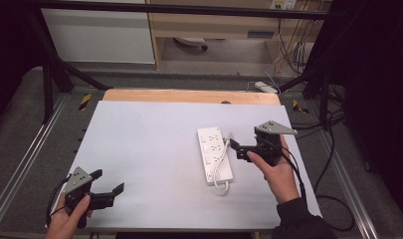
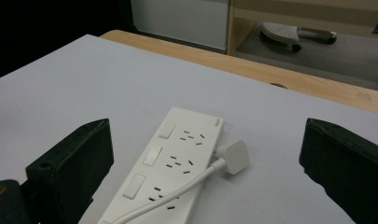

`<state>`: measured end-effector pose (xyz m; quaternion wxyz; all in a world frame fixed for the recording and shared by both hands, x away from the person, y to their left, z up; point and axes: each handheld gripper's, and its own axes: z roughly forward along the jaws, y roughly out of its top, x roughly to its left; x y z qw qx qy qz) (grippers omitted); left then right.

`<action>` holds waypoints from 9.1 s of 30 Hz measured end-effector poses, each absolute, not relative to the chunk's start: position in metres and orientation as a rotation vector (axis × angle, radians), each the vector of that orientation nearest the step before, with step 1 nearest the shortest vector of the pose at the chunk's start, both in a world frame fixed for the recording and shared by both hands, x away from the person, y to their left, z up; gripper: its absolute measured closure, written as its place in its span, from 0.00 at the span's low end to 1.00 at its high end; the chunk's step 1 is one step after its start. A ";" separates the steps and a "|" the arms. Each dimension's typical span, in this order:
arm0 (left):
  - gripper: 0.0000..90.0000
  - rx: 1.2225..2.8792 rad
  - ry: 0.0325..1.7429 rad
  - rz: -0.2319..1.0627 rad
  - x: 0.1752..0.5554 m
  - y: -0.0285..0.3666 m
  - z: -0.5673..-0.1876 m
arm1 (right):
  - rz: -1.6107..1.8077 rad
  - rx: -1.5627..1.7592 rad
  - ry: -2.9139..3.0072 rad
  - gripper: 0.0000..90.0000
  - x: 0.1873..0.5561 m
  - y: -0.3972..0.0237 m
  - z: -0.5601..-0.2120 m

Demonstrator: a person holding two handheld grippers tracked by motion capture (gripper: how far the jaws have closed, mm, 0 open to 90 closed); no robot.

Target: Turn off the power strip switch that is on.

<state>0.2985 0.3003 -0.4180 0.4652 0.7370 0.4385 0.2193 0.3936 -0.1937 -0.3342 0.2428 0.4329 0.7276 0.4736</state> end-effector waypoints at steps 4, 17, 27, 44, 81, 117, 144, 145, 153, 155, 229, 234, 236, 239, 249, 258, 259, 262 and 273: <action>0.06 1.805 1.080 0.540 0.299 0.301 -0.418 | 1.297 1.174 2.000 0.04 0.397 -0.189 -0.334; 0.06 1.804 1.076 0.540 0.298 0.301 -0.418 | 1.329 1.170 2.005 0.11 0.411 -0.178 -0.335; 0.06 1.806 1.075 0.541 0.298 0.301 -0.418 | 1.329 1.170 1.996 0.18 0.420 -0.169 -0.337; 0.06 1.807 1.072 0.540 0.298 0.301 -0.418 | 1.341 1.154 1.995 0.59 0.427 -0.153 -0.350; 0.06 1.808 1.066 0.537 0.298 0.301 -0.418 | 1.270 1.081 2.135 1.00 0.439 -0.123 -0.383; 0.06 1.820 1.060 0.543 0.298 0.300 -0.418 | 1.201 1.066 2.244 1.00 0.443 -0.106 -0.409; 0.06 1.827 1.053 0.540 0.298 0.299 -0.418 | 1.139 1.095 2.272 1.00 0.459 -0.099 -0.426; 0.06 1.827 1.053 0.540 0.298 0.299 -0.418 | 1.138 1.097 2.271 1.00 0.459 -0.099 -0.426; 0.06 1.827 1.051 0.531 0.298 0.299 -0.418 | 1.134 1.115 2.279 1.00 0.461 -0.098 -0.430; 0.06 1.827 1.052 0.531 0.298 0.299 -0.418 | 1.135 1.117 2.276 1.00 0.462 -0.099 -0.431; 0.06 1.837 1.046 0.530 0.298 0.298 -0.419 | 1.153 1.181 2.261 1.00 0.465 -0.099 -0.435; 0.06 1.838 1.046 0.531 0.298 0.298 -0.419 | 1.151 1.187 2.264 1.00 0.465 -0.099 -0.435; 0.06 1.840 1.046 0.530 0.298 0.298 -0.419 | 1.148 1.195 2.263 1.00 0.465 -0.098 -0.435; 0.06 1.840 1.047 0.531 0.298 0.298 -0.419 | 1.132 1.193 2.271 1.00 0.466 -0.097 -0.436; 0.06 1.837 1.047 0.528 0.298 0.298 -0.419 | 1.175 1.174 2.264 1.00 0.465 -0.098 -0.436; 0.06 1.837 1.046 0.529 0.298 0.299 -0.419 | 1.218 1.155 2.235 1.00 0.462 -0.099 -0.427; 0.06 1.837 1.046 0.529 0.298 0.299 -0.419 | 1.224 1.152 2.231 1.00 0.461 -0.100 -0.426; 0.06 1.836 1.048 0.528 0.298 0.299 -0.419 | 1.242 1.151 2.215 1.00 0.460 -0.102 -0.422; 0.06 1.833 1.048 0.527 0.298 0.299 -0.418 | 1.270 1.153 2.182 1.00 0.458 -0.108 -0.411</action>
